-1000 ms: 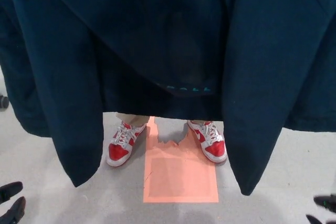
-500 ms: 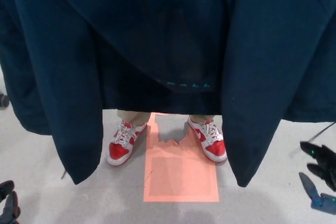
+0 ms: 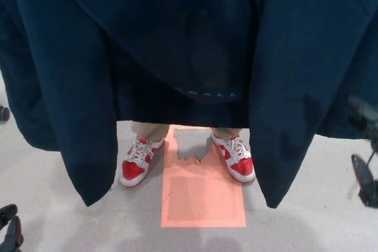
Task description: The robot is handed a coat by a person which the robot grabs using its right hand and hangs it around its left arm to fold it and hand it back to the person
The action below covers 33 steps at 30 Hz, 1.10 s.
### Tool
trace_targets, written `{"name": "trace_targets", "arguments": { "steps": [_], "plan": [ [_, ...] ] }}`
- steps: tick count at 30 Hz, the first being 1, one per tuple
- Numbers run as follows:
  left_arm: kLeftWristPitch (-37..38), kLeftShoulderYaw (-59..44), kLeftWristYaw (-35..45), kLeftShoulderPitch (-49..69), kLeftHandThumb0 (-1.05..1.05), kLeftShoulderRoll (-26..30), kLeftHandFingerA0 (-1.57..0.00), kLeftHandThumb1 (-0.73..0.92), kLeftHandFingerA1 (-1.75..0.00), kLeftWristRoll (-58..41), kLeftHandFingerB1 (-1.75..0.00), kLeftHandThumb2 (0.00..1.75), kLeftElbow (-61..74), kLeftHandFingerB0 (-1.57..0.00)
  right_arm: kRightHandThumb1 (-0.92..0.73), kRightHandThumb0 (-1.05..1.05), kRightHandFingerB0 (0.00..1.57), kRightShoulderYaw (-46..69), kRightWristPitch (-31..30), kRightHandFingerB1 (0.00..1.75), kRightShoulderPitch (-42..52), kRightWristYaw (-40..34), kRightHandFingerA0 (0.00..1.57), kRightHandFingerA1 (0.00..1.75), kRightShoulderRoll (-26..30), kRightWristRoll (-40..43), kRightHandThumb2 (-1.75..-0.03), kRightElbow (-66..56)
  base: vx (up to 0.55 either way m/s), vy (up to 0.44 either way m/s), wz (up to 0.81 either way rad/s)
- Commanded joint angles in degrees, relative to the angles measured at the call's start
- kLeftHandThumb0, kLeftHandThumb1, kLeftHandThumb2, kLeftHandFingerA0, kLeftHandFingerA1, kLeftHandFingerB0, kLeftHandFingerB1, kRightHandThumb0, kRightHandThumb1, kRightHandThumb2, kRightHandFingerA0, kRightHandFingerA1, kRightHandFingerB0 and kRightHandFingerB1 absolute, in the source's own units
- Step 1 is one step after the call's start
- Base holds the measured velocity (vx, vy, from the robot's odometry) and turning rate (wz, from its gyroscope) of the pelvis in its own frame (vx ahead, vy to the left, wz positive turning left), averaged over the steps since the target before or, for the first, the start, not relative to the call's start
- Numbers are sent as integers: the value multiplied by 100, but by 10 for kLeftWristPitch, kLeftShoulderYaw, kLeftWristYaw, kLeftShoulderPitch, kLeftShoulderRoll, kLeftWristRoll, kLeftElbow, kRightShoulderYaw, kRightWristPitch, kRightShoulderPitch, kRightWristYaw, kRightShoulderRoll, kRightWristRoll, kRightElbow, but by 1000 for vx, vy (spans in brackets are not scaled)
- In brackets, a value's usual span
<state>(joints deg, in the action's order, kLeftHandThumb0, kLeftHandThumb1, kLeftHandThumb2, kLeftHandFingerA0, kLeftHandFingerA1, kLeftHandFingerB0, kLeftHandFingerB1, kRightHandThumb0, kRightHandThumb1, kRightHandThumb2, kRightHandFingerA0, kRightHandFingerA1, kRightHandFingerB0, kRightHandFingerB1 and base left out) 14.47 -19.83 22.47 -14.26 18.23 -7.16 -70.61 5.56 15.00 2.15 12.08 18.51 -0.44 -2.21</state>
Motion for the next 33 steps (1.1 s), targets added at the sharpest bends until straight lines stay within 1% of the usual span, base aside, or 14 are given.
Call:
{"name": "trace_targets", "arguments": {
  "steps": [1,3,6,9,11,12,13,14,21,25,29,30,31,33],
  "plan": [
    [28,8,25,24,-68,16,-2,71,-38,1,-36,103,2,-2,-65,-90,9,99,-63,23,-70,31,0,15,113,257,-106,-409,0,0,0],
    [28,7,27,23,-67,15,-2,71,-37,-1,-36,102,1,-2,-68,-93,13,109,-121,22,-124,11,3,19,132,236,-109,-426,0,0,0],
    [25,3,29,22,-72,16,-3,72,-33,-5,-29,102,0,-3,-72,-92,10,103,-146,23,-195,23,9,22,153,220,-110,-400,0,0,0],
    [25,4,25,20,-67,18,-1,72,-36,-3,-33,104,1,-1,-76,-96,9,90,-177,17,-269,56,7,11,185,218,-112,-365,0,0,0],
    [21,-4,24,20,-69,15,-2,69,-38,-13,-35,101,1,-2,-67,-86,4,70,-200,19,-328,75,0,16,198,216,-111,-338,0,0,0],
    [21,-2,20,20,-69,15,-2,69,-39,-10,-36,101,0,-2,-86,-91,0,59,-218,21,-358,85,0,17,205,218,-69,-325,0,0,0],
    [21,-2,19,20,-69,15,-2,69,-39,-8,-36,101,0,-2,-86,-91,0,52,-231,21,-375,92,0,17,209,222,-69,-318,0,0,0],
    [19,-1,17,18,-69,15,-3,69,-40,-8,-36,101,0,-3,-69,-86,2,36,-230,19,-400,97,0,15,203,206,-110,-302,0,0,0],
    [13,-7,23,9,-68,20,-1,69,-35,-14,-35,101,3,-1,-71,-84,3,-66,-316,20,-553,159,0,23,203,129,-111,-183,0,0,0],
    [17,-14,21,7,-68,19,-2,68,-40,-19,-37,99,3,-2,-71,-82,3,-113,-335,20,-612,187,0,22,193,94,-109,-93,0,0,0],
    [17,-19,23,7,-69,18,-1,67,-38,-22,-27,101,2,0,-69,-85,2,-196,-327,18,-712,235,1,22,164,26,-109,62,0,0,0],
    [18,-19,23,7,-69,18,-1,67,-39,-21,-27,101,2,0,-88,-89,0,-215,-330,21,-731,242,3,26,160,12,-67,87,0,0,0],
    [16,-19,20,8,-70,18,-2,66,-40,-20,-29,100,2,-1,-74,-90,3,-237,-316,17,-751,253,2,23,154,-10,-110,122,0,0,0],
    [14,-21,19,7,-70,17,-3,65,-42,-20,-37,98,1,-3,-73,-90,5,-278,-317,19,-789,268,4,22,136,-38,-108,184,0,0,0]
  ]
}}
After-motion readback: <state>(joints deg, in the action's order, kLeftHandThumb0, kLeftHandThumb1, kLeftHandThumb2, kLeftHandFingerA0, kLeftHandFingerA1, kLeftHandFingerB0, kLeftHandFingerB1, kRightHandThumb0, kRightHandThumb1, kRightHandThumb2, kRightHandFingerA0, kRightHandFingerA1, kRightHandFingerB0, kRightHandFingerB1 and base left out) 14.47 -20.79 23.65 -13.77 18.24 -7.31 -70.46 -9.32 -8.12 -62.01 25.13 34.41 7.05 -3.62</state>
